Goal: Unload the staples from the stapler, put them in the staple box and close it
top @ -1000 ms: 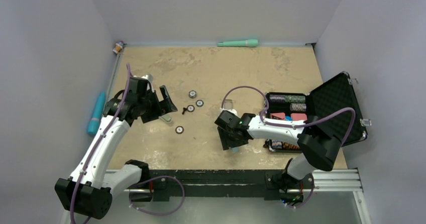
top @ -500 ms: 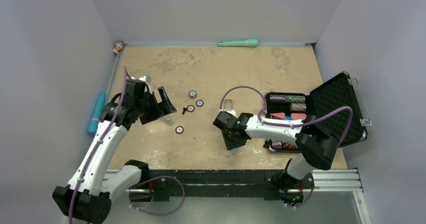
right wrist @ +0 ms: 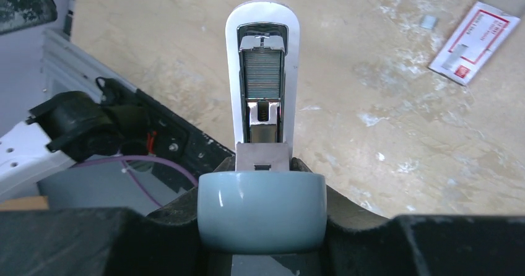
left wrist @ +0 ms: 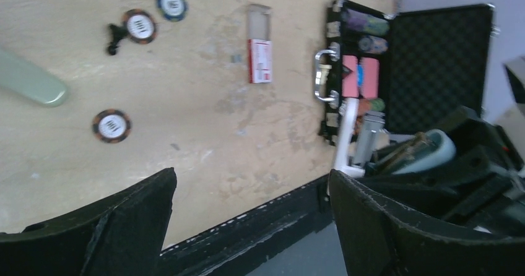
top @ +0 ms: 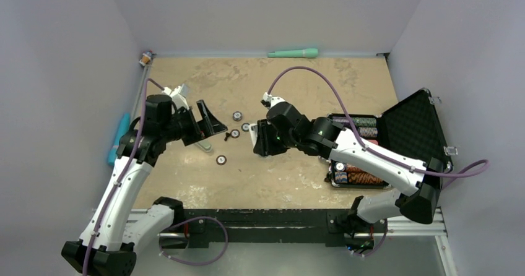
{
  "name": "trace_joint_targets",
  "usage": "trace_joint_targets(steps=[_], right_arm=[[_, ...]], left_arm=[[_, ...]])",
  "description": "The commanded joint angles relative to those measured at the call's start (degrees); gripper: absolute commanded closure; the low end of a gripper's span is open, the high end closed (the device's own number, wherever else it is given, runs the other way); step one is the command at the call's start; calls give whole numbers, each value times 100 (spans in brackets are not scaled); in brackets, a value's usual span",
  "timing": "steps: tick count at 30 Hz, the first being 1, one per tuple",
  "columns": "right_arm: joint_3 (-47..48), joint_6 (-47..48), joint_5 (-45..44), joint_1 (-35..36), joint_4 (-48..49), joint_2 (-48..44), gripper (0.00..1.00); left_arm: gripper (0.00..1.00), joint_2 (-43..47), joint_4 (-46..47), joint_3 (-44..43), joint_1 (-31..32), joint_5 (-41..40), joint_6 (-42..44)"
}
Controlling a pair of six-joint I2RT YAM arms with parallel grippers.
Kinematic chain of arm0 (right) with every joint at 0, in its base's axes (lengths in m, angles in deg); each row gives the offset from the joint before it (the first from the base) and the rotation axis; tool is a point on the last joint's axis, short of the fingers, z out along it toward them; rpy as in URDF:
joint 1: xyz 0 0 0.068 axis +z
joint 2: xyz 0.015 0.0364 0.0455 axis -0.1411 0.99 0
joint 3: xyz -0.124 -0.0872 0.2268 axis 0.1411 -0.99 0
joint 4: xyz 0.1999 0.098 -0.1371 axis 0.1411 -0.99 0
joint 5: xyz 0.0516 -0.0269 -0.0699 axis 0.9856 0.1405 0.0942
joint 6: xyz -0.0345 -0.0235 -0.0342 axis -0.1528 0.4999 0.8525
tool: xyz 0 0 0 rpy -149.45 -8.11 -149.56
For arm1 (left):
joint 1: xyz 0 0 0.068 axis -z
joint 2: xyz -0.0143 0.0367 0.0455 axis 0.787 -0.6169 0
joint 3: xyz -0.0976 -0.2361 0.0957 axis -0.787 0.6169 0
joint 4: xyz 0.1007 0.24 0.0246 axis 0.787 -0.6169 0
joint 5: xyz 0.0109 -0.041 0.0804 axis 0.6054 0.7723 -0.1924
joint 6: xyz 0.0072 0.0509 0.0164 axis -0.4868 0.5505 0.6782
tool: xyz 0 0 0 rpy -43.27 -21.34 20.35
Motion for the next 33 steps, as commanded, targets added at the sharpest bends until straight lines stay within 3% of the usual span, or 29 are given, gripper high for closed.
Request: trace_joint_targets(steps=[1, 8, 14, 19, 25, 30, 33], right_arm=[[292, -83, 475, -1, 440, -64, 100], [617, -118, 877, -165, 720, -198, 100], [656, -238, 1342, -388, 1179, -527, 100], [423, -439, 2007, -633, 1857, -871, 100], [-15, -823, 3108, -1048, 3361, -1397, 100], [-95, -900, 3617, -1092, 4138, -1308, 100], [15, -906, 3665, -1093, 4313, -1207, 100]], left_arm=[[3, 231, 1666, 246, -23, 1723, -566], [0, 730, 3542, 857, -23, 2242, -1419], [0, 820, 4315, 964, -27, 2591, -1587], [3, 564, 6071, 1062, -31, 3161, -2575], [6, 243, 6010, 271, -127, 3548, -2548], [7, -81, 7430, 92, -124, 3559, -3650], [8, -161, 7575, -27, -128, 3579, -3744]])
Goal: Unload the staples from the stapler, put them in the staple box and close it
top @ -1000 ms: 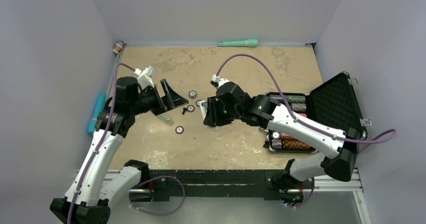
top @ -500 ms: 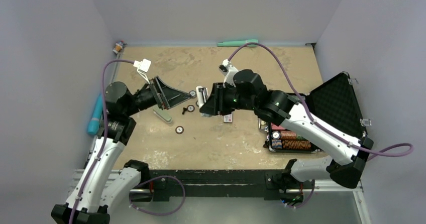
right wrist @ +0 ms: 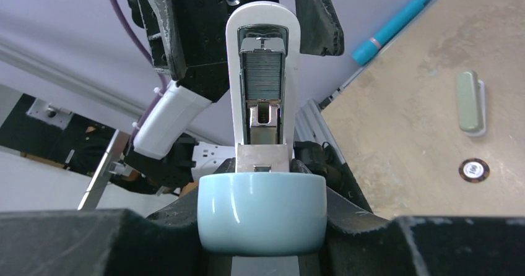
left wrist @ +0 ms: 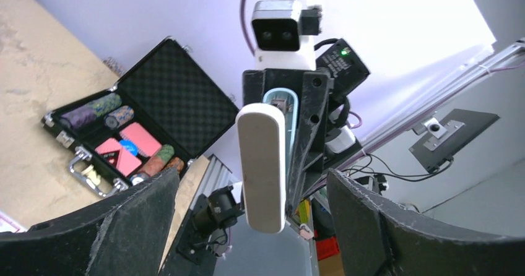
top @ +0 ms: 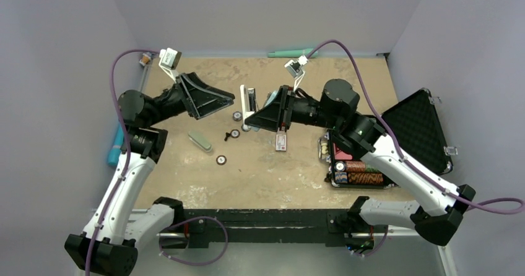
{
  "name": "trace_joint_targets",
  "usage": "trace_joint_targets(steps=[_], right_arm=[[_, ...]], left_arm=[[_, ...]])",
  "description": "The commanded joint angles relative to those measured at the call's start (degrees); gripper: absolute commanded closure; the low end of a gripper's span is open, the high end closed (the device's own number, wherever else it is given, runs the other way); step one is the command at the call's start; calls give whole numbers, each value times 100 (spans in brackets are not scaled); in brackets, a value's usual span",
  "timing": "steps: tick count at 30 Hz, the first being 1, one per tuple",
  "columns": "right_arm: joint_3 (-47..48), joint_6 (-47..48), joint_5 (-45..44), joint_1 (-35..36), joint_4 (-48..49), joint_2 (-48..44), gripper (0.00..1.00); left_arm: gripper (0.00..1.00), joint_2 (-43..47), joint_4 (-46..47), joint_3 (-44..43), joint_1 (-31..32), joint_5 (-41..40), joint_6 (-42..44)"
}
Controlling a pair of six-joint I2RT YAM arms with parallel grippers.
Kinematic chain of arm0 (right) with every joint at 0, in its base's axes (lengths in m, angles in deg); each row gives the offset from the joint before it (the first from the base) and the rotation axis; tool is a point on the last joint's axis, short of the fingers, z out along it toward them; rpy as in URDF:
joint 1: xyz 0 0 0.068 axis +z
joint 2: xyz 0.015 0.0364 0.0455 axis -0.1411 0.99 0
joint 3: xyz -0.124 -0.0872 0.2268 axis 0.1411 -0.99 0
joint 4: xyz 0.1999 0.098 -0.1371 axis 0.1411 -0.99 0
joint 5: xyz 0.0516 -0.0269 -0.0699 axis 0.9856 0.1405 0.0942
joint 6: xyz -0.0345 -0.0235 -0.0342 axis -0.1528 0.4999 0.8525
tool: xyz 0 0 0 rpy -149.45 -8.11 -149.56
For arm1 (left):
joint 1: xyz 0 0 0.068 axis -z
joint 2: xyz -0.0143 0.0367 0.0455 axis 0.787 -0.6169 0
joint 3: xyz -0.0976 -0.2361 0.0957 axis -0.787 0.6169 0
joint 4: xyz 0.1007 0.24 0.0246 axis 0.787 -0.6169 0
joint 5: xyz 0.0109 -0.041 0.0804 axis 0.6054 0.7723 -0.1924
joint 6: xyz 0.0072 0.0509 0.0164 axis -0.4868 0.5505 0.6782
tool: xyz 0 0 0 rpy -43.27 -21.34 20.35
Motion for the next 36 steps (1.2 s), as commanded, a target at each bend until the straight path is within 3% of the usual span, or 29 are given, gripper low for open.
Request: trace_joint_targets(steps=[1, 11, 31, 36], right_arm=[[183, -98, 495, -5, 941, 142, 100], [633, -44, 759, -4, 1032, 661, 100], [784, -44, 1250, -5, 1288, 1106, 100], [804, -27, 1361, 0, 1332, 1155, 100]], left_arm=[[8, -106, 948, -330, -34, 185, -524], [10, -197, 400, -650, 82, 314, -52], [38, -213, -112, -653, 117, 216, 317], [41, -285, -125, -674, 152, 130, 355]])
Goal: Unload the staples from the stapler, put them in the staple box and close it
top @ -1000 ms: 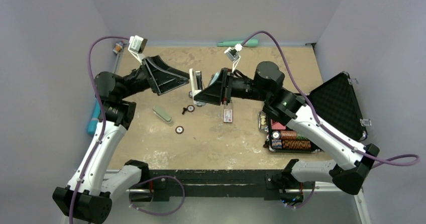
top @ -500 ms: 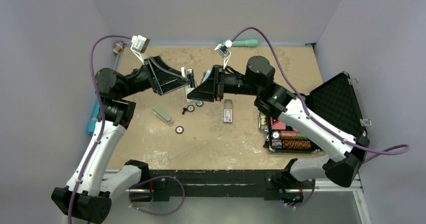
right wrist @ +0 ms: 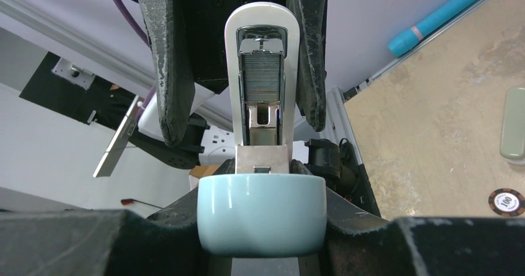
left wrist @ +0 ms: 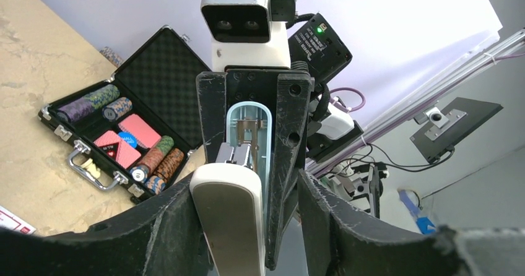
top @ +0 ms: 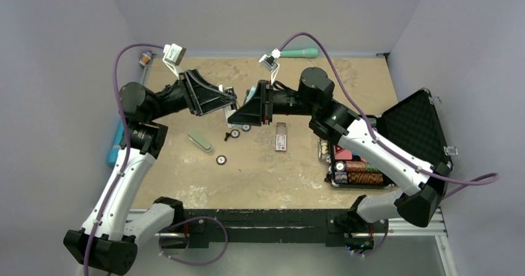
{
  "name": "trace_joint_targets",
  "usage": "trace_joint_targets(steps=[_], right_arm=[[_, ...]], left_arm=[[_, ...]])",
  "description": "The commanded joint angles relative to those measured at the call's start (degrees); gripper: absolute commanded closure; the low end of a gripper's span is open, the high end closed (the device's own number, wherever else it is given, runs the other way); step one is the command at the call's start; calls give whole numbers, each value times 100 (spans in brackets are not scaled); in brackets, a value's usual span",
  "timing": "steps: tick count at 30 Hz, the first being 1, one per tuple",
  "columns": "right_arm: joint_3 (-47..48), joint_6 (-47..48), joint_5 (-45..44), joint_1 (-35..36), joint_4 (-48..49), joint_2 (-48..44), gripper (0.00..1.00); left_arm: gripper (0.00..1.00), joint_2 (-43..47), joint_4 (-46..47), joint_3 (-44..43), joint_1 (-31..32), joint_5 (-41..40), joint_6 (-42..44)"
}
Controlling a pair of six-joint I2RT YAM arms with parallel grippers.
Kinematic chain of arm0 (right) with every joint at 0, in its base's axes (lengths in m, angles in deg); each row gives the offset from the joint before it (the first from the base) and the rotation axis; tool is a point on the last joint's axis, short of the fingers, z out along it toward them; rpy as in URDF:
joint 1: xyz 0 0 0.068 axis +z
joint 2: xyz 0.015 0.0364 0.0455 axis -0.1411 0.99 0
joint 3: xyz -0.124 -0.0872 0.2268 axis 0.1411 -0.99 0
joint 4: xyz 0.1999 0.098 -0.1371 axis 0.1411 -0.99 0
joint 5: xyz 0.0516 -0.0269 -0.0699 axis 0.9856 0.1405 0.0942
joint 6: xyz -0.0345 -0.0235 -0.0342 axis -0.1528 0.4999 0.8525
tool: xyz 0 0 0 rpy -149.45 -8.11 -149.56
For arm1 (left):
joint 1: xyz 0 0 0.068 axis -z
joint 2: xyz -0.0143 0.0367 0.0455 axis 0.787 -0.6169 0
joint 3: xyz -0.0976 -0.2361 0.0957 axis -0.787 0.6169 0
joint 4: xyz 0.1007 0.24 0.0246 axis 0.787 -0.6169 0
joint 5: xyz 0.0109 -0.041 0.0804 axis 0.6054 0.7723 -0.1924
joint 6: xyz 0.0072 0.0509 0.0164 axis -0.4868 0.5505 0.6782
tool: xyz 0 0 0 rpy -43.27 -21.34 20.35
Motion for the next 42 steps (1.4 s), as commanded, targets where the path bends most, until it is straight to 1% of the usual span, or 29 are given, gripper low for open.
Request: trace_joint_targets(steps=[1, 2, 5, 6, 7, 9, 10, 15, 25, 26, 27, 30, 32, 33, 36, 37, 39, 40, 41, 42], right_arm=[[296, 13, 234, -4, 412, -12, 100], [294, 13, 240, -8, 414, -6, 100], [315, 29, 239, -5, 419, -1, 100], [316, 28, 208, -13, 411, -14, 100], [313, 30, 164, -9, 420, -25, 100], [317, 28, 153, -17, 421, -32, 100], [330, 38, 165, -25, 426, -29, 100], [324, 48, 136, -47, 435, -19, 100], [258, 13, 71, -62, 519, -72, 100], [254, 13, 68, -62, 518, -80, 100], [249, 13, 66, -64, 530, -89, 100], [225, 4, 68, -70, 540, -97, 100], [219, -4, 83, -70, 550, -94, 100], [214, -9, 103, -77, 545, -86, 100], [225, -22, 145, -71, 508, -43, 100], [240, -6, 138, -79, 449, -26, 86], [284, 43, 36, -103, 264, -11, 44], [318, 92, -71, -119, 133, -18, 24], [361, 129, -209, -140, -30, -19, 8], [423, 182, -353, -159, -260, -13, 2]], left_arm=[[43, -45, 111, -222, 60, -84, 182], [46, -68, 111, -227, 68, -81, 193], [62, -83, 54, -219, 95, -104, 251], [63, -79, 39, -211, 104, -118, 268], [61, -63, 20, -193, 112, -128, 276], [55, -23, -15, -143, 119, -155, 289], [55, 4, -19, -124, 121, -181, 290], [53, 89, -138, -95, 122, -294, 308], [53, 251, -532, -56, 122, -339, 540], [56, 286, -590, -47, 122, -358, 585], [60, 297, -638, -47, 122, -376, 619], [83, 329, -718, -57, 122, -420, 666], [93, 328, -752, -85, 123, -453, 684], [99, 315, -777, -101, 122, -458, 697], [100, 290, -932, -194, 122, -465, 793], [100, 301, -1024, -221, 122, -478, 850], [100, 320, -1371, -324, 122, -546, 1065], [100, 321, -1555, -392, 122, -587, 1197], [100, 321, -1865, -458, 127, -639, 1323], [100, 317, -2148, -521, 123, -706, 1462]])
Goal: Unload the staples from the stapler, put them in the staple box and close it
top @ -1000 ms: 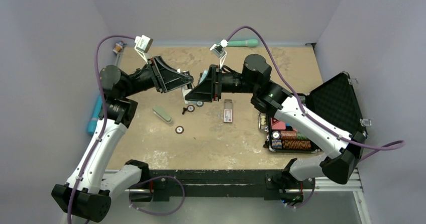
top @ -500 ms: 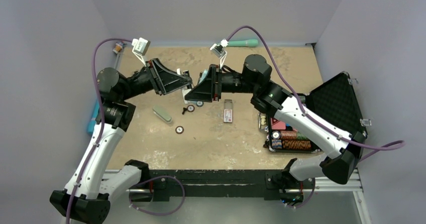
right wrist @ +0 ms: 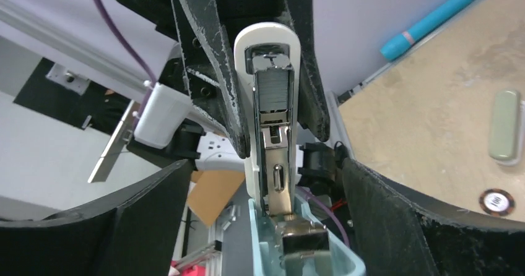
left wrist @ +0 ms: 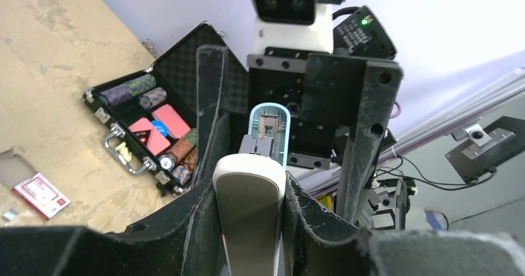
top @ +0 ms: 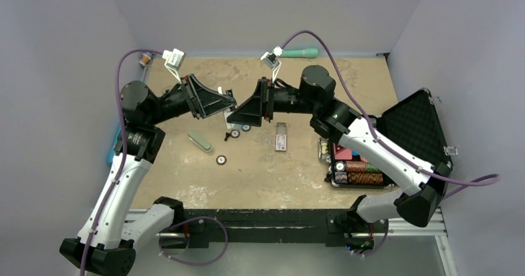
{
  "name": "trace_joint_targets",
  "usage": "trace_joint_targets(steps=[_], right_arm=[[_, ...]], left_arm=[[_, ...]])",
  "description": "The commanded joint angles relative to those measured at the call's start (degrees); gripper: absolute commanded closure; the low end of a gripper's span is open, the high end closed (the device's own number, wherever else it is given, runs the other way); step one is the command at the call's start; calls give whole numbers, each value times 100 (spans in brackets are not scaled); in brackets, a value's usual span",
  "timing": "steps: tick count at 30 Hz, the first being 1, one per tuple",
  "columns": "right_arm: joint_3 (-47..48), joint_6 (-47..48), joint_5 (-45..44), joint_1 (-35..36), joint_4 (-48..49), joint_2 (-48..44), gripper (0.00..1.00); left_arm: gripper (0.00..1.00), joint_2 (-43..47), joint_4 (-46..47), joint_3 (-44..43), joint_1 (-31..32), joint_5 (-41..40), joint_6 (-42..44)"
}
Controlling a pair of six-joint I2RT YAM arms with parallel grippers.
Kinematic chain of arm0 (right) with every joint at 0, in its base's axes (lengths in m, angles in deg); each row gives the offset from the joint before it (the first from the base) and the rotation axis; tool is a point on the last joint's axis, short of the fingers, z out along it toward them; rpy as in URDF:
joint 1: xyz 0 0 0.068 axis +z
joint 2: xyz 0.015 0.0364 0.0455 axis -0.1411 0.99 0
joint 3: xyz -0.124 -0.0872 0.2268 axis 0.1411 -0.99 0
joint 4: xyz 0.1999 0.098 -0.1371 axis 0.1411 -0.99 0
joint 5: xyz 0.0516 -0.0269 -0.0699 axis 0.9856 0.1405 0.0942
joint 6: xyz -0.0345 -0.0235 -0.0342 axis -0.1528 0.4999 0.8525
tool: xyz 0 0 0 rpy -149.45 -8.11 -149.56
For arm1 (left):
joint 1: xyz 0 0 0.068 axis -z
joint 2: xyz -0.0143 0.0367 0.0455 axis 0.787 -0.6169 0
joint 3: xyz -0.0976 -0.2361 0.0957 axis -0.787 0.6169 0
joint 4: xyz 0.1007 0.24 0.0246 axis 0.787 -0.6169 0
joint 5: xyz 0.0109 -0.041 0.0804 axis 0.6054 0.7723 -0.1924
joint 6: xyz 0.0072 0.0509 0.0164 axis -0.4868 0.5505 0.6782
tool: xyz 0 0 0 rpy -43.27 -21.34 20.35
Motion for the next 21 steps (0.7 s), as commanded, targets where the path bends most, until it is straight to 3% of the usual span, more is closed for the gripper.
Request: trace_joint_targets(steps=[1, 9, 15, 21], right_arm=[[447, 228, -568, -119, -504, -27, 2], [326, 457, -1893, -515, -1987, -164, 1], [-22, 437, -2238, -567, -2307, -306, 3], [-66, 377, -2292, -565, -2347, -242, 16]], left_arm=[[100, 78, -1123, -480, 18, -303, 812], [100, -68, -3222, -934, 17, -1359, 1892], [100, -114, -3708, -732, 18, -1905, 2162], [100, -267, -3848, -332, 22, -2194, 2445]])
